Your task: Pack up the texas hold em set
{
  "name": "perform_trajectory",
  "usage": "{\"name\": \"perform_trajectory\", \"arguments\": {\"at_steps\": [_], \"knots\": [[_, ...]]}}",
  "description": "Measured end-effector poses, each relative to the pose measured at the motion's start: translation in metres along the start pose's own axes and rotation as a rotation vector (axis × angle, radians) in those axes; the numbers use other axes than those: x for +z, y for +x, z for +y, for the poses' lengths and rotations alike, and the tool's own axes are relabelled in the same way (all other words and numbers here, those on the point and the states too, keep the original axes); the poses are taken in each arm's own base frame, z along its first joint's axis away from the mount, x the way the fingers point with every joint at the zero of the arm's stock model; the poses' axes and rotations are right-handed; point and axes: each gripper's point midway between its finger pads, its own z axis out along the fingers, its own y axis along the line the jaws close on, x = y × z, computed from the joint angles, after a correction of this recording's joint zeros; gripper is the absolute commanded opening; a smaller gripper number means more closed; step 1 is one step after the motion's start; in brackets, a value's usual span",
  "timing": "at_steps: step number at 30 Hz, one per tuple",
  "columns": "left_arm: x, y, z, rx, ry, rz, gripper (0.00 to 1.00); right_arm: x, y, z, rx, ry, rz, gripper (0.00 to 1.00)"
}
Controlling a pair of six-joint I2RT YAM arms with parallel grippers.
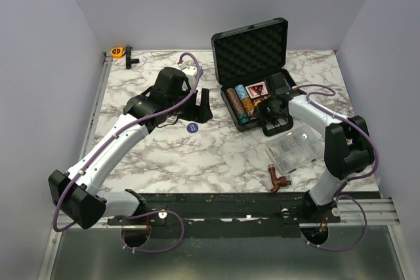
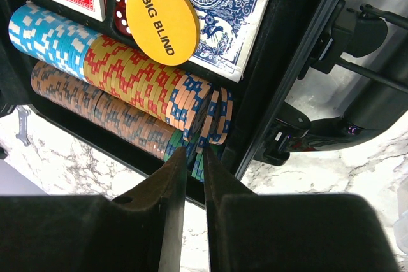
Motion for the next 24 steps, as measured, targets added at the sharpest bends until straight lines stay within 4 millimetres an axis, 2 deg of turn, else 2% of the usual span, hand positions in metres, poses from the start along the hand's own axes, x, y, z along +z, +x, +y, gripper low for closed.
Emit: {"name": "perform_trajectory", "arguments": {"at_steps": [6,16,20,24], "knots": [[0.001,0.001,0.000,0.000,0.000,0.002,0.77,0.000,0.000,0.000,-0.003,-0.001,0.001,0.25],[0.002,0.000,0.000,0.000,0.006,-0.004,0.77,-0.001,0.002,-0.003,-0.133,-0.012,0.011,0.43],[0.003,0.001,-0.001,-0.001,0.014,0.002,0.77,-0.009,-0.002,-0.001,-0.240,-0.036,-0.001,0.44],[0.004,0.002,0.000,-0.005,0.016,0.008,0.77,-0.021,-0.013,0.012,-0.364,-0.073,-0.044,0.43]]}}
